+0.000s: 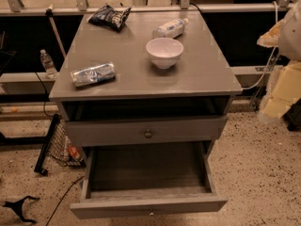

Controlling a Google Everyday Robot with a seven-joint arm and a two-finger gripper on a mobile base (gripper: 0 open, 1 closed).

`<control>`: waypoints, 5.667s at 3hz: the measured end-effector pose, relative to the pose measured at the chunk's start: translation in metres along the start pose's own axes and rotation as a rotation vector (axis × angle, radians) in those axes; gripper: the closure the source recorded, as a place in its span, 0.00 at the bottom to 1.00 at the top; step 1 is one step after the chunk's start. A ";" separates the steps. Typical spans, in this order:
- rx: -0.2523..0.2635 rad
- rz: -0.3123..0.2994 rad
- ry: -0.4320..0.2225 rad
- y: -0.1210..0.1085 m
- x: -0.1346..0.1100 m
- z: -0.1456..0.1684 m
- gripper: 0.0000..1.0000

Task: Place redbull can into middle drawer

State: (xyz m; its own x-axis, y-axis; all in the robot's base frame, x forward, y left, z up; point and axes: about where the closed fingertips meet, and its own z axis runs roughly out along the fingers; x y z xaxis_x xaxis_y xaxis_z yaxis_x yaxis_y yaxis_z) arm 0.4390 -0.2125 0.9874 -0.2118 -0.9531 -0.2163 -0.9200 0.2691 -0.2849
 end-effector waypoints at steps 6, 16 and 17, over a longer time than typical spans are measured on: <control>-0.107 -0.333 -0.231 -0.034 -0.158 0.047 0.00; -0.253 -0.618 -0.320 -0.120 -0.302 0.208 0.00; -0.271 -0.651 -0.315 -0.112 -0.317 0.221 0.00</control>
Offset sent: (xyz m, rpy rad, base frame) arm 0.0574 0.0960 0.0112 0.1167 0.0101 0.2413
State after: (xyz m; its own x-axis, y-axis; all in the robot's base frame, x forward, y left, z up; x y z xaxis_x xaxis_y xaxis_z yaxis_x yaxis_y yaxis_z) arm 0.6823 0.0899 0.8820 0.4664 -0.8120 -0.3508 -0.8841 -0.4142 -0.2165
